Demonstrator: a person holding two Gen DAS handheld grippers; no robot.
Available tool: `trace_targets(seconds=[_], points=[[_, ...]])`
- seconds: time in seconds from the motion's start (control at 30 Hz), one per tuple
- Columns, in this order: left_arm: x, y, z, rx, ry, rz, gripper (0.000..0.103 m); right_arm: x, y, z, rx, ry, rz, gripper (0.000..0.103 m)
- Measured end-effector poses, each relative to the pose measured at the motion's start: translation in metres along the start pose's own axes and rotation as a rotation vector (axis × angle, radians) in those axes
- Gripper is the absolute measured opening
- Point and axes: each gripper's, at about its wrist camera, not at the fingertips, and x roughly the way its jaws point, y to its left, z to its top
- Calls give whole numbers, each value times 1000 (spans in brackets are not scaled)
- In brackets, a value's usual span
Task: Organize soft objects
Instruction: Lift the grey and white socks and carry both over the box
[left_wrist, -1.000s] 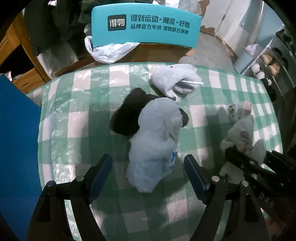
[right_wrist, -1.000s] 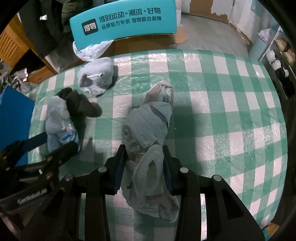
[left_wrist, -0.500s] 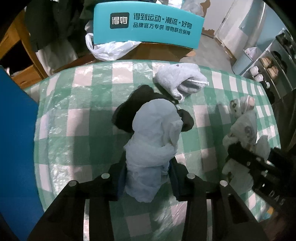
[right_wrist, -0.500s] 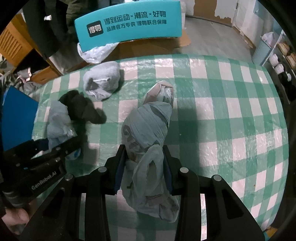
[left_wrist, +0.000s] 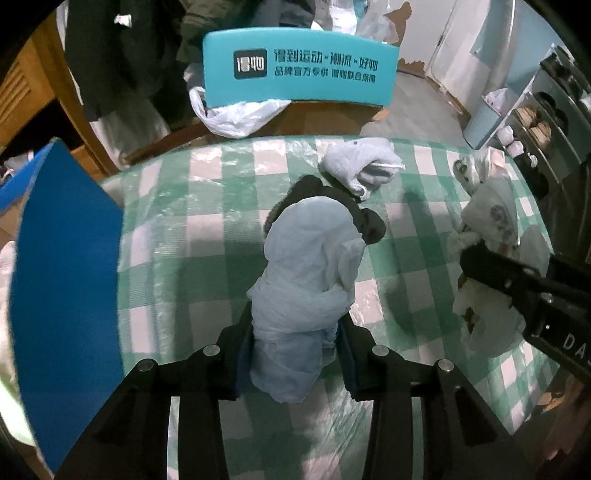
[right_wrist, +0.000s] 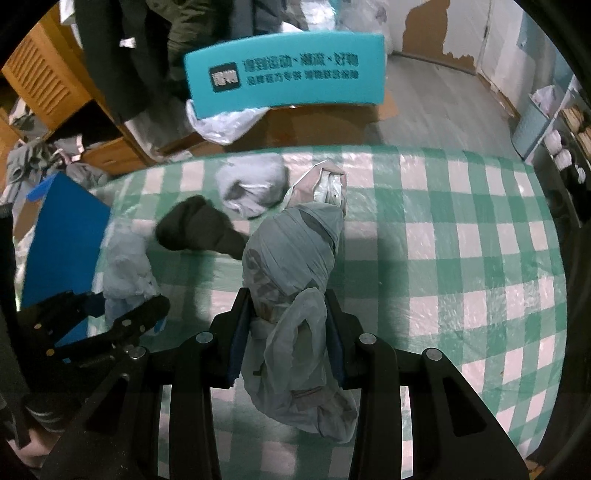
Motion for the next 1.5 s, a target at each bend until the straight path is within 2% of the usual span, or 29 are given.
trace_targets(seconds=[0.63,0.87,1.5], points=[[-72,30,-18,-17,-97,23,40,-53,46,-2,-90,-94,45,36],[-101,40,-20,-28,-144,54,40,-72,63,-7,-125,-126,68,36],[-148,81,-31,-62,-236,120,40,-87,128,7,-222,-177,145,36]])
